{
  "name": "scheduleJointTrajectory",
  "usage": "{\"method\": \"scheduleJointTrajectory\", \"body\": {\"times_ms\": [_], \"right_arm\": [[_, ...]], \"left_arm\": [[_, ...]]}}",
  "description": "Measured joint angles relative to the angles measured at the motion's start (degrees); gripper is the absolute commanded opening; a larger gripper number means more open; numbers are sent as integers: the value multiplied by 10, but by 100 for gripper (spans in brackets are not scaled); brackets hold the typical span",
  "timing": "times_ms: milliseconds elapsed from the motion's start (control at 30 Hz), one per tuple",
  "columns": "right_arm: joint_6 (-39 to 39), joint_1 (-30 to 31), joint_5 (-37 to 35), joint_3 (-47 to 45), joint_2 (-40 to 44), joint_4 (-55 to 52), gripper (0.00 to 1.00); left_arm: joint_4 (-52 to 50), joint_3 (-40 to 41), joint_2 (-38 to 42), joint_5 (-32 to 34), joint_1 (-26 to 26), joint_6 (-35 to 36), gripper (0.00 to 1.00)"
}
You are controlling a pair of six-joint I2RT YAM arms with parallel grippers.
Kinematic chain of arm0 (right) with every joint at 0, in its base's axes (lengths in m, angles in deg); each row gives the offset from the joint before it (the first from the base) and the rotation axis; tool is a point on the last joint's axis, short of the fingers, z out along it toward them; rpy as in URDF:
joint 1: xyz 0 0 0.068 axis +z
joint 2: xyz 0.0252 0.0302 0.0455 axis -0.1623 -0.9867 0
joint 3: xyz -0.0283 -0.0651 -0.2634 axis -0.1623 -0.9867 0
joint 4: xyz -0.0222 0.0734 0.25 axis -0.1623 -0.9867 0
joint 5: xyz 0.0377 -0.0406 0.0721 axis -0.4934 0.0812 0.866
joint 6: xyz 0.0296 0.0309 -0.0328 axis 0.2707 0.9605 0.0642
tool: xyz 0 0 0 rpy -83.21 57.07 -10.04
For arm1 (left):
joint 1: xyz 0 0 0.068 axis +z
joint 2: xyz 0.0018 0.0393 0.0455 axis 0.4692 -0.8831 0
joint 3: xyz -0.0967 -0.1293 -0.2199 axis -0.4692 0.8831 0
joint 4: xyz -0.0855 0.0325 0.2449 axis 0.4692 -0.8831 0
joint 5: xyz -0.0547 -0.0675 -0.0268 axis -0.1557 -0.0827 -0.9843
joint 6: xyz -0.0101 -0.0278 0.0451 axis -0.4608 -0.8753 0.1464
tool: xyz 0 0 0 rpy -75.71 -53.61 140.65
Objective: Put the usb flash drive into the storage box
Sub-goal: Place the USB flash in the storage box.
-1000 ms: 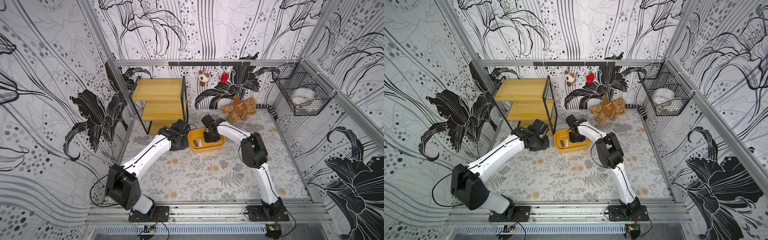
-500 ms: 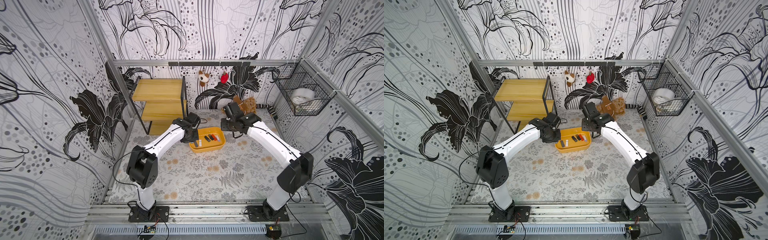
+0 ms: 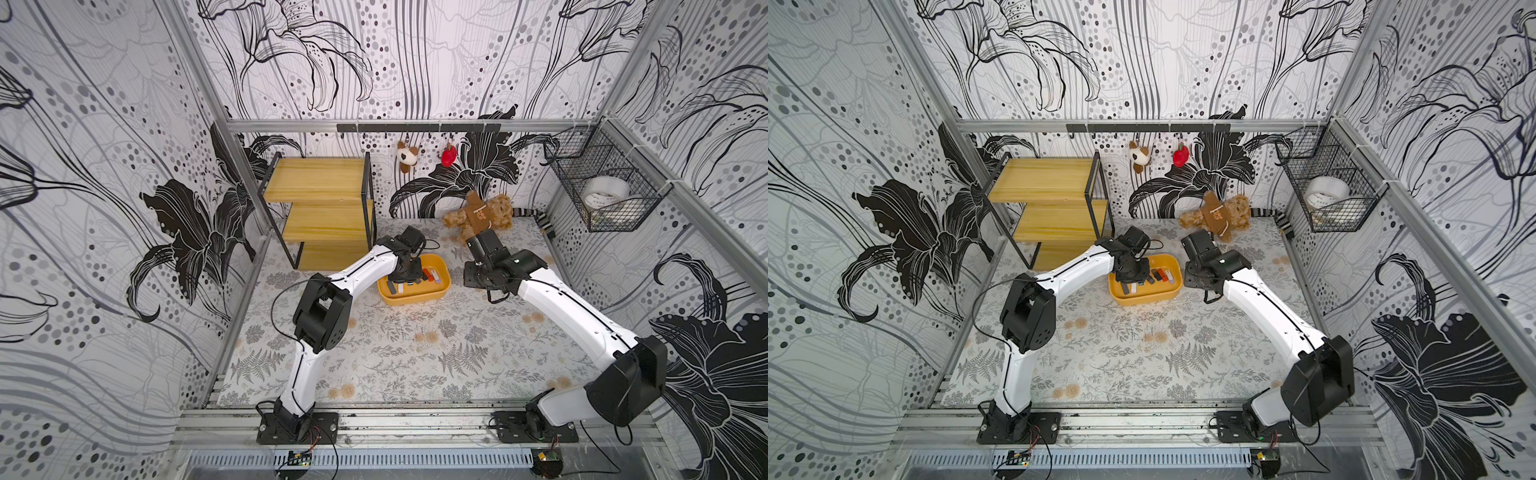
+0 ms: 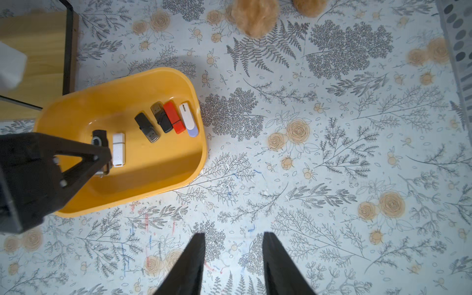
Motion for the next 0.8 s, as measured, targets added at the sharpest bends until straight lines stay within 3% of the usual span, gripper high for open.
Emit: {"method": "scheduleJointTrajectory", "body": {"times_ms": [400,800], "right_arm": [[5,-4,0,-5,19,-9,43],[5,-4,-5,-16,37,-15,43]], "left_arm": [[12,-41,-79,-8,0,0,0],[7,-55,-93,15,0,0,0]]}}
